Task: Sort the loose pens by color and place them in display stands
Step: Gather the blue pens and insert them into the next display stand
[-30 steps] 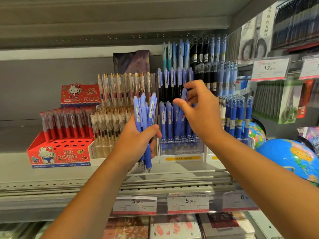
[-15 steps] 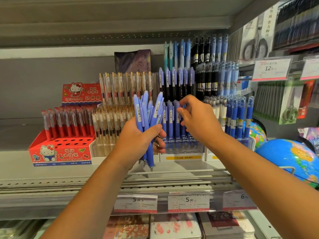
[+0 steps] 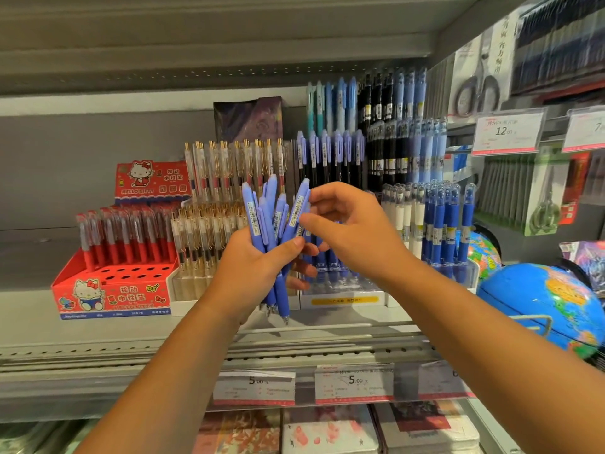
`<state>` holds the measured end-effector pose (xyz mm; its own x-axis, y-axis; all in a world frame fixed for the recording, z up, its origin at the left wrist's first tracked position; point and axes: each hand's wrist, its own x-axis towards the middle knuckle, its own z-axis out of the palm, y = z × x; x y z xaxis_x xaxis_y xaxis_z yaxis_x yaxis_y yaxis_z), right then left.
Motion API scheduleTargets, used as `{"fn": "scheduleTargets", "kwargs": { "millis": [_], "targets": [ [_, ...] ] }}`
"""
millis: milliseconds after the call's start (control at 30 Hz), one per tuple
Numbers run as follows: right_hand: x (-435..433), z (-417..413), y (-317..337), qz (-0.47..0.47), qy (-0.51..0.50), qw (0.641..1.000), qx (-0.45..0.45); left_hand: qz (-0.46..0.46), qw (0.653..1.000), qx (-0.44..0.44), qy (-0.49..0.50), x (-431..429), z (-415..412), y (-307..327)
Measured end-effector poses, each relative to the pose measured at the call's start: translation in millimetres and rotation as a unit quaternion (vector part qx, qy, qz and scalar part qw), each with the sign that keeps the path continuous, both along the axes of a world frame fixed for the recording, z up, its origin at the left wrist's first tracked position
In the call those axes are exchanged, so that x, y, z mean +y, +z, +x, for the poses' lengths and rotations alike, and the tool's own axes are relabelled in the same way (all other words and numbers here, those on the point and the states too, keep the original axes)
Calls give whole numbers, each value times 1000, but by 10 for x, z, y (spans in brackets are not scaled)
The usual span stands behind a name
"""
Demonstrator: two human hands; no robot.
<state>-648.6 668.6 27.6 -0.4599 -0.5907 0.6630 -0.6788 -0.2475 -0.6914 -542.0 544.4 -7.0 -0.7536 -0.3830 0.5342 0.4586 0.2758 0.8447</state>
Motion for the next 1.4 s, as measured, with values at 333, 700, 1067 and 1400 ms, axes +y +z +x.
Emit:
{"fn": "scheduleTargets", "kwargs": {
  "millis": [333, 700, 1067, 1400],
  "targets": [
    [40, -91, -107, -41, 49, 991, -113, 11, 999, -40, -15, -2, -43, -27],
    [186, -250, 61, -127, 33, 976, -172, 31, 998, -37, 29, -61, -61, -38],
    [210, -474, 139, -56, -176, 979, 86, -13, 995, -69, 76, -28, -48, -26],
    [92, -473, 24, 69, -200, 972, 104, 8, 997, -58, 53, -33, -43, -29]
  ]
}}
